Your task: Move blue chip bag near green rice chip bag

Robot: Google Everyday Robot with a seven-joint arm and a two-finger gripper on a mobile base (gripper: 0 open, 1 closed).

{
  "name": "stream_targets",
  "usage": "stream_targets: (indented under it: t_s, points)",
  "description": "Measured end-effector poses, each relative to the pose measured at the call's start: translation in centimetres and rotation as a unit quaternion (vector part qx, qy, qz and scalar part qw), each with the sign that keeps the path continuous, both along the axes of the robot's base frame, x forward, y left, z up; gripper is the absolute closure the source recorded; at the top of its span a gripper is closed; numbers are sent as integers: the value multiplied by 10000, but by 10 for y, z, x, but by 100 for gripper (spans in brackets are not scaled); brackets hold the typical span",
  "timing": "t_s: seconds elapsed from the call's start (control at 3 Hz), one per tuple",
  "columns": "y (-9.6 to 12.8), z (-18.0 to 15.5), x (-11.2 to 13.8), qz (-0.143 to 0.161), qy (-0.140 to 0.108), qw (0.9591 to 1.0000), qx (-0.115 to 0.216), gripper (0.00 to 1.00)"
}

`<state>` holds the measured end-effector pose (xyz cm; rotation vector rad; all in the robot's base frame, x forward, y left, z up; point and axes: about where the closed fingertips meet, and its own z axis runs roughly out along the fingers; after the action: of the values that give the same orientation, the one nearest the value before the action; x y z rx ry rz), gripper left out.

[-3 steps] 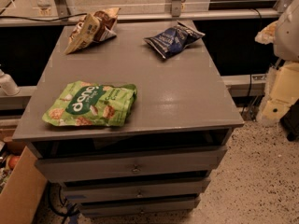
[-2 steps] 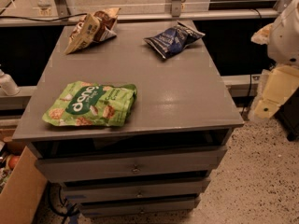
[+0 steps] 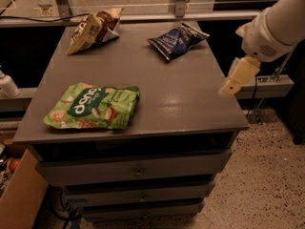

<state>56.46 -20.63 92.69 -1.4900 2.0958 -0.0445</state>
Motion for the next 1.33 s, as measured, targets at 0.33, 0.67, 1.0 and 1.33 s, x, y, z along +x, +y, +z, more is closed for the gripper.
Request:
stream_targets:
  t_s: [0.33, 0.67, 1.0, 1.33]
  points:
    - [4, -8, 64, -121, -168, 9987, 457, 0]
    - [12, -7, 129, -322, -327, 9927, 1118, 0]
    - [12, -7, 129, -321, -326, 9927, 1118, 0]
    - [14, -19, 145, -472, -369, 9901, 1270, 0]
